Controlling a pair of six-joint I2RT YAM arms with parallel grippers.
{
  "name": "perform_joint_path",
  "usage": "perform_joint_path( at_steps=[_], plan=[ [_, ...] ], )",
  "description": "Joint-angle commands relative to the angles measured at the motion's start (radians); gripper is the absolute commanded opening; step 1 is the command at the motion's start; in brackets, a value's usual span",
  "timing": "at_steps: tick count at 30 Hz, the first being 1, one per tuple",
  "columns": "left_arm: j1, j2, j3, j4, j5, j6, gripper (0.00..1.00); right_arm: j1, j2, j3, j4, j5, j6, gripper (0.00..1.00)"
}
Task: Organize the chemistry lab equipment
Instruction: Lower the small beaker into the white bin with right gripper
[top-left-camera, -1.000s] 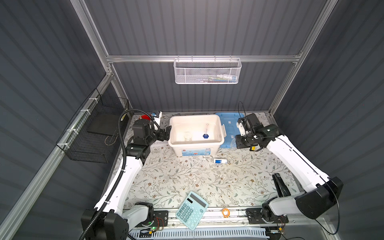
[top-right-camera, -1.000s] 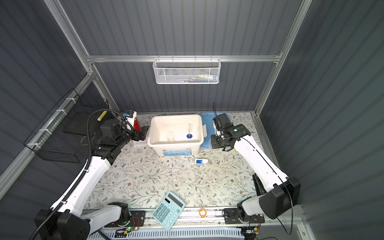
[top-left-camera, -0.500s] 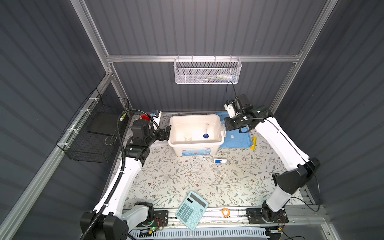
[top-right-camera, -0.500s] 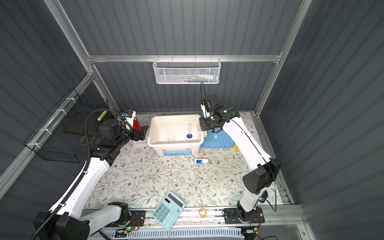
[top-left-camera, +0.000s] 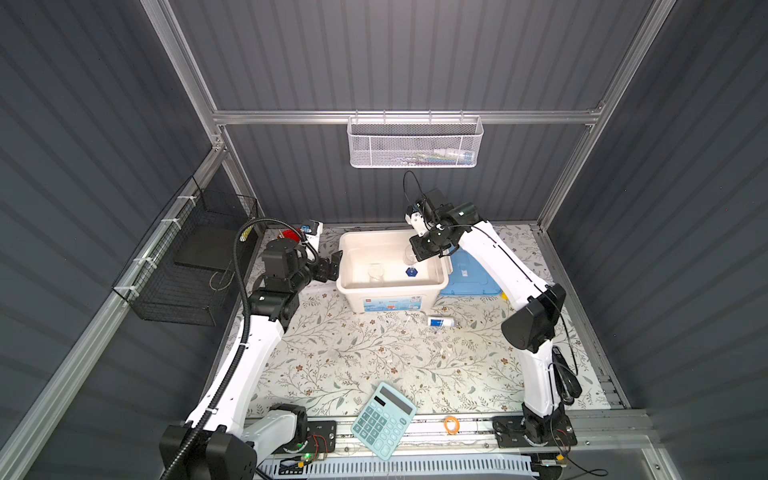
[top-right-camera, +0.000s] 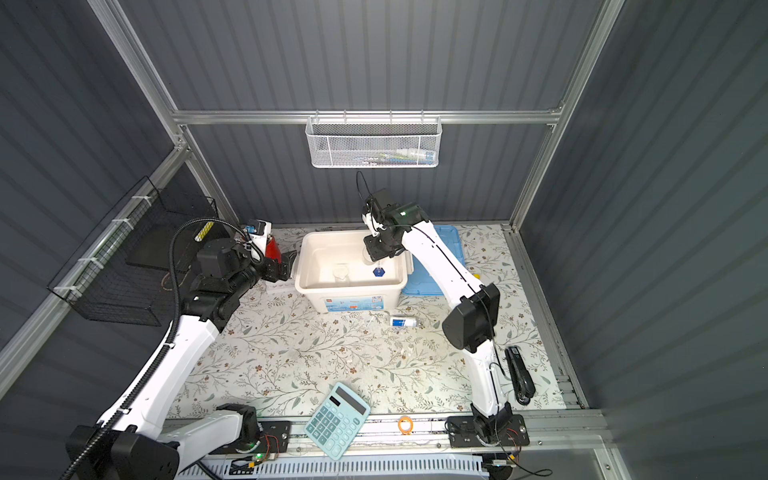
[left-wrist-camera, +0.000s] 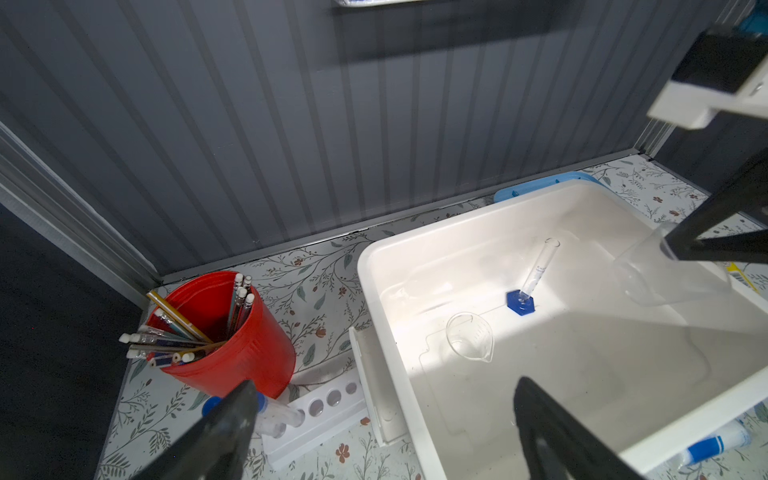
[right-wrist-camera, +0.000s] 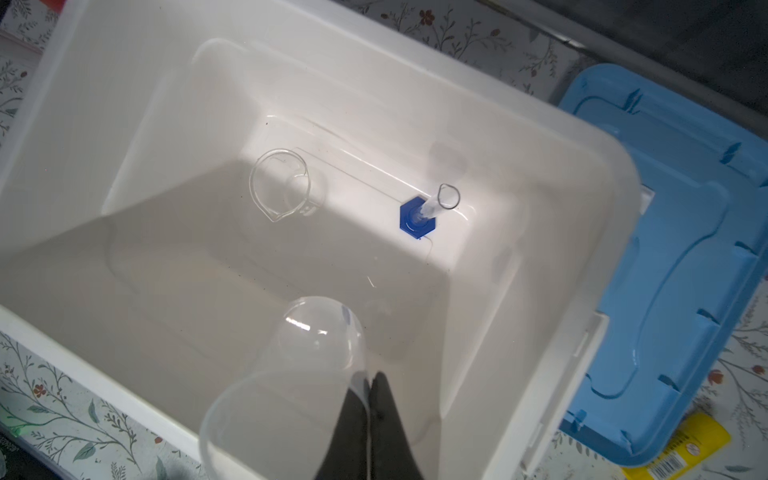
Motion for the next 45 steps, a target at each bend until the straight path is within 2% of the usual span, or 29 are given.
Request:
perform_joint_path(
  at_steps=[1,16,45],
  plan=[
    [0.006,-0.017,-0.013,0.003,0.002,-0.006,0.96,0.008,0.023,0.025,-0.048,-0.030,-0.035,0.06],
    [0.006,-0.001,-0.010,-0.002,-0.003,0.001,0.96,0.022,0.162,0.033,-0.056,0.031,-0.099,0.06],
    [0.006,0.022,-0.008,-0.008,-0.025,0.017,0.96,0.024,0.272,0.025,0.044,0.017,-0.167,0.07]
  ],
)
